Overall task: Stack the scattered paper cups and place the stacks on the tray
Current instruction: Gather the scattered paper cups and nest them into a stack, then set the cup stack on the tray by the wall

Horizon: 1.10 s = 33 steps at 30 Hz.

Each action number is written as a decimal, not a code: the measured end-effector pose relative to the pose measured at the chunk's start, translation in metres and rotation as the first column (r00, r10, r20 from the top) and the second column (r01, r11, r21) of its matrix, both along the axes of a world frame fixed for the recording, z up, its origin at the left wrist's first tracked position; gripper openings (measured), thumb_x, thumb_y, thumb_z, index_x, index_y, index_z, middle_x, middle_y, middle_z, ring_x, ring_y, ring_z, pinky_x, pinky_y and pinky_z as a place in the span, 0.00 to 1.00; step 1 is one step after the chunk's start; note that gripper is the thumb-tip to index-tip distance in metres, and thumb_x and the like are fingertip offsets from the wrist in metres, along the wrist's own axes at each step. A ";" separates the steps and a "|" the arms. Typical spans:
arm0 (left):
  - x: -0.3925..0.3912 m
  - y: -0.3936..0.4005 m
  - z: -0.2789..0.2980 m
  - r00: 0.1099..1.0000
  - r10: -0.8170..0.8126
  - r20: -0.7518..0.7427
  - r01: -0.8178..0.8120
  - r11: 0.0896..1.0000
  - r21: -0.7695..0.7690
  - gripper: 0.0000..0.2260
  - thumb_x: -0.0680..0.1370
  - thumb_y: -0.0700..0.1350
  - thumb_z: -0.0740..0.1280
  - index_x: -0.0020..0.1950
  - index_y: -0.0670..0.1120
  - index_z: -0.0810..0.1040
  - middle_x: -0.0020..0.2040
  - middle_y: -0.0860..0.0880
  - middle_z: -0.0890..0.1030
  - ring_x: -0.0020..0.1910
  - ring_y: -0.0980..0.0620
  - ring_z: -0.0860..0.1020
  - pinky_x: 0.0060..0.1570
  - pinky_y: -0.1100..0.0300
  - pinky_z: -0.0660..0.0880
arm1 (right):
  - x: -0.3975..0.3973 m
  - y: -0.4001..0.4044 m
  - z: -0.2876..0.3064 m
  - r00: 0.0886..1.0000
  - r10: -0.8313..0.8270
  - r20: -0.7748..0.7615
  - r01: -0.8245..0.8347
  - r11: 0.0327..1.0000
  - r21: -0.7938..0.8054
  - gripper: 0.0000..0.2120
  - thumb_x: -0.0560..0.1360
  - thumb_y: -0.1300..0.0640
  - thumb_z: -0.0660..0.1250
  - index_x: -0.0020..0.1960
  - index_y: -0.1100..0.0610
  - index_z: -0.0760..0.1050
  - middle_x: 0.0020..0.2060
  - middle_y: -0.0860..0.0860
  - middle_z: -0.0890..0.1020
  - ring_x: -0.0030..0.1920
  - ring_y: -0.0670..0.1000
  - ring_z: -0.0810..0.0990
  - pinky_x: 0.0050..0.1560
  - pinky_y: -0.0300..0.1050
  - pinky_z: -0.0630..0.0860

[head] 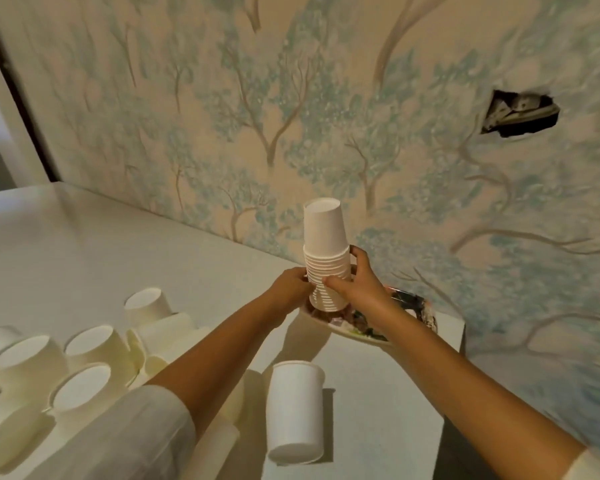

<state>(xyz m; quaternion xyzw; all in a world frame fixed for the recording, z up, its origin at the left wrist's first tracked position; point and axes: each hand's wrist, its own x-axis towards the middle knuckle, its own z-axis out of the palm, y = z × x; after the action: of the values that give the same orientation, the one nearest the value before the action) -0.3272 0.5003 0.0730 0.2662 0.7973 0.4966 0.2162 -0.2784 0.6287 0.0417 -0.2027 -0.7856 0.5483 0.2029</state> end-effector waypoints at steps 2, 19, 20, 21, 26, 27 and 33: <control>-0.005 0.005 -0.003 0.999 -0.010 -0.038 0.008 0.998 -0.058 0.13 0.75 0.34 0.59 0.58 0.35 0.75 0.53 0.36 0.80 0.45 0.43 0.79 0.41 0.62 0.76 | -0.004 0.006 -0.006 1.000 -0.013 0.028 0.012 1.000 0.014 0.37 0.69 0.52 0.71 0.71 0.46 0.52 0.65 0.53 0.72 0.57 0.55 0.74 0.54 0.51 0.73; 0.006 -0.017 0.049 0.939 0.054 -0.339 -0.072 0.997 -0.041 0.20 0.78 0.37 0.57 0.70 0.39 0.63 0.70 0.42 0.68 0.68 0.45 0.67 0.64 0.57 0.65 | 0.030 -0.010 0.017 0.994 -0.092 -0.066 0.098 0.990 0.097 0.39 0.72 0.52 0.69 0.75 0.54 0.49 0.72 0.55 0.62 0.69 0.58 0.65 0.64 0.56 0.67; 0.011 -0.022 0.052 0.925 0.049 -0.376 -0.071 0.997 -0.043 0.19 0.78 0.37 0.57 0.70 0.39 0.64 0.70 0.42 0.68 0.68 0.45 0.67 0.66 0.56 0.65 | 0.037 -0.020 0.022 0.991 -0.087 -0.104 0.100 0.987 0.129 0.38 0.72 0.52 0.69 0.74 0.53 0.51 0.72 0.55 0.62 0.69 0.58 0.66 0.64 0.56 0.68; 0.017 -0.027 0.052 0.914 0.044 -0.403 -0.068 0.997 -0.046 0.19 0.78 0.38 0.57 0.69 0.39 0.65 0.69 0.41 0.69 0.67 0.45 0.68 0.66 0.54 0.66 | 0.044 -0.031 0.027 0.989 -0.067 -0.128 0.087 0.984 0.157 0.36 0.72 0.52 0.69 0.73 0.52 0.53 0.70 0.54 0.64 0.67 0.57 0.67 0.63 0.55 0.69; 0.039 -0.057 0.035 0.893 0.058 -0.447 -0.092 0.994 -0.056 0.16 0.77 0.40 0.60 0.66 0.42 0.69 0.64 0.44 0.75 0.63 0.47 0.73 0.61 0.56 0.69 | 0.077 -0.086 0.036 0.989 0.142 0.047 -0.150 0.940 0.308 0.34 0.71 0.48 0.69 0.71 0.49 0.55 0.60 0.52 0.69 0.60 0.55 0.71 0.60 0.50 0.71; 0.043 -0.063 0.031 0.893 0.067 -0.446 -0.097 0.994 -0.044 0.15 0.77 0.40 0.60 0.65 0.42 0.70 0.63 0.44 0.76 0.62 0.47 0.73 0.61 0.56 0.69 | 0.082 -0.093 0.035 0.978 0.169 0.119 -0.202 0.907 0.369 0.35 0.71 0.47 0.69 0.72 0.48 0.55 0.64 0.53 0.68 0.63 0.56 0.70 0.63 0.51 0.69; 0.066 -0.119 0.024 0.898 0.213 -0.385 -0.168 0.975 0.148 0.11 0.77 0.41 0.60 0.59 0.43 0.74 0.59 0.45 0.79 0.58 0.49 0.75 0.61 0.55 0.71 | 0.116 -0.129 0.024 0.814 0.196 0.546 -0.513 0.682 0.521 0.47 0.65 0.45 0.74 0.74 0.42 0.47 0.75 0.48 0.54 0.73 0.57 0.57 0.68 0.59 0.63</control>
<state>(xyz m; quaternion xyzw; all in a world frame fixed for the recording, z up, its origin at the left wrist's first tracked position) -0.2609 0.3812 0.0974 0.2940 0.8178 0.4946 -0.0153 -0.1619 0.5001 0.0656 -0.0790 -0.9738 0.2093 -0.0400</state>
